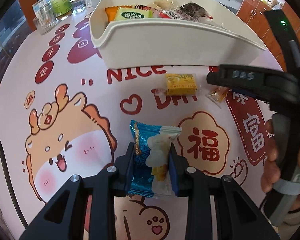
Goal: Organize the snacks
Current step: 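Hold the candy in the left tool while the right tool grasps the clear orange pastry bag, then carry both snacks over the white tray and release them inside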
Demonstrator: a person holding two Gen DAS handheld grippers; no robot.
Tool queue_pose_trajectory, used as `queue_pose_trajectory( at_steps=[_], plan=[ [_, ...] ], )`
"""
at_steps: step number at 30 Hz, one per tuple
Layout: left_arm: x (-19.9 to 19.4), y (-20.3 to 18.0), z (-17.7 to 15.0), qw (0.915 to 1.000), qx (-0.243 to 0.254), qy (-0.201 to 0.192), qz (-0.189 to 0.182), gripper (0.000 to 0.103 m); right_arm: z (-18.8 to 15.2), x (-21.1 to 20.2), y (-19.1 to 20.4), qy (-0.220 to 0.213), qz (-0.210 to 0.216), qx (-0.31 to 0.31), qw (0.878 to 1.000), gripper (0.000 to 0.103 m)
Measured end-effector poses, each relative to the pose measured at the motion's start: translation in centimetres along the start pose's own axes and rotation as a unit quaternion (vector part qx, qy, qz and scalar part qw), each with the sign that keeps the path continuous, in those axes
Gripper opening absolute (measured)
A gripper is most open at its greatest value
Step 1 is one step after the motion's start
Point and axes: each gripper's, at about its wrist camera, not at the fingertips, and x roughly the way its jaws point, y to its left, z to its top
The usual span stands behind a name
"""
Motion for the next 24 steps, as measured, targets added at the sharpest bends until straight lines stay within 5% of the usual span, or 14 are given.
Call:
queue_pose_trajectory(
  at_steps=[5, 9, 17, 24],
  plan=[
    [-0.9, -0.5, 0.7, 0.9999, 0.006, -0.012, 0.005, 0.029, -0.6, 0.6, 2.1, -0.015, -0.062, -0.067, 0.996, 0.057],
    [-1.2, -0.8, 0.8, 0.9998, 0.009, -0.014, 0.012, 0.029, -1.4, 0.4, 2.4, -0.032, -0.071, -0.101, 0.992, 0.022],
    [-2.1, -1.9, 0.6, 0.9995, 0.017, -0.019, 0.018, 0.029, -2.4, -1.0, 0.6, -0.026, -0.029, -0.087, 0.995, 0.021],
    [-3.5, -3.6, 1.3, 0.9991, 0.025, -0.033, 0.011, 0.029, -3.1, -5.8, -0.6, -0.073, -0.005, -0.088, 0.993, 0.022]
  ],
)
